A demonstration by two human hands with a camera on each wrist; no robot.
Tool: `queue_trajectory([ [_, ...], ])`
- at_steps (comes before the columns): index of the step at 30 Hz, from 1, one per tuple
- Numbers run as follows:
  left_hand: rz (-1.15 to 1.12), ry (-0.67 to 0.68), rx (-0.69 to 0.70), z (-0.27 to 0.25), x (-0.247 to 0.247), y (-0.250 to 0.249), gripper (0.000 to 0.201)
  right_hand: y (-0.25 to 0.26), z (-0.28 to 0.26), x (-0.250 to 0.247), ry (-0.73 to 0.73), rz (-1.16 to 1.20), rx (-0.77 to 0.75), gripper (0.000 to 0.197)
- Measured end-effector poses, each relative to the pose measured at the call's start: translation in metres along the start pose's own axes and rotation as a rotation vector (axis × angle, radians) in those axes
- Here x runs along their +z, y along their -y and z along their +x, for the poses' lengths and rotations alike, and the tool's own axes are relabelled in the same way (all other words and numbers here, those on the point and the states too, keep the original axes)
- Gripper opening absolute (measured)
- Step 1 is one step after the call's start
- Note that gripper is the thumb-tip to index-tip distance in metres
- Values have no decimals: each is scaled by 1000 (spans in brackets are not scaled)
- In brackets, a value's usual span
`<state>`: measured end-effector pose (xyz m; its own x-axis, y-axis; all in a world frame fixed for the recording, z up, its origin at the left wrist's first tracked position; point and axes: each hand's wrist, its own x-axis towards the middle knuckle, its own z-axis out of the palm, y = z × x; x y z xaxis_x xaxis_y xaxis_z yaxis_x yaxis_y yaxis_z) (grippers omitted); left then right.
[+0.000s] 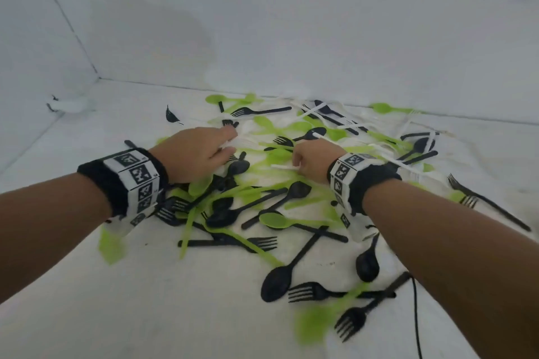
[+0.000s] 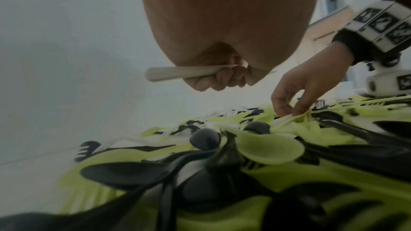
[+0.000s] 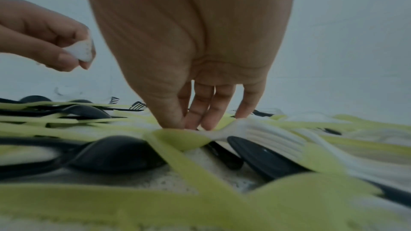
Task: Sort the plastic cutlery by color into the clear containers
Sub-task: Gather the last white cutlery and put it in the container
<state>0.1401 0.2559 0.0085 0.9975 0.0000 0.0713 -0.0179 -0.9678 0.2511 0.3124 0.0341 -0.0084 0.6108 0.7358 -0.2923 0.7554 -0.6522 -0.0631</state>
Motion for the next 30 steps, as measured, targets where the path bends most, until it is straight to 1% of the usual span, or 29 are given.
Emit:
queue_trajectory([
  [1,-5,11,33,1,-2,3,18,3,-2,0,-27,-25,37,22],
  [3,-22,26,84,3,-6,9,18,11,-6,-1,-135,-77,102,20],
  [5,-49,33,120,3,-10,17,18,21,-12,-2,-255,-85,133,19],
  [6,-61,39,128,2,-11,20,17,27,-15,-4,-289,-61,137,18],
  [9,-78,52,140,-3,-16,33,10,44,-15,-12,-321,58,158,15],
  [11,-74,51,139,-7,-19,41,9,59,-14,-17,-380,146,172,16],
  [14,-55,54,96,-15,-24,51,3,79,-10,-24,-470,359,175,27],
  [16,-36,47,78,-22,-28,59,3,91,-2,-25,-519,443,131,29],
  [18,-24,40,40,-31,-32,68,6,103,8,-23,-494,548,51,15],
  [19,-23,41,13,-36,-33,74,6,109,14,-21,-431,585,24,24],
  [20,-22,42,-11,-42,-34,79,6,115,20,-20,-364,589,-12,42],
  [21,-22,36,-31,-48,-35,83,5,122,25,-20,-297,539,-33,54],
  [22,-22,25,-47,-54,-37,88,4,129,31,-19,-264,468,-46,55],
  [24,-16,2,-79,-66,-40,98,12,139,41,-18,-251,351,-58,38],
  [26,0,-10,-107,-77,-42,109,23,145,49,-17,-233,320,-76,25],
  [28,22,-15,-112,-86,-42,117,27,147,53,-16,-211,302,-67,15],
  [29,24,-15,-112,-89,-41,121,28,147,54,-15,-203,277,-55,11],
  [30,22,-15,-107,-92,-41,123,28,146,55,-15,-200,242,-39,12],
])
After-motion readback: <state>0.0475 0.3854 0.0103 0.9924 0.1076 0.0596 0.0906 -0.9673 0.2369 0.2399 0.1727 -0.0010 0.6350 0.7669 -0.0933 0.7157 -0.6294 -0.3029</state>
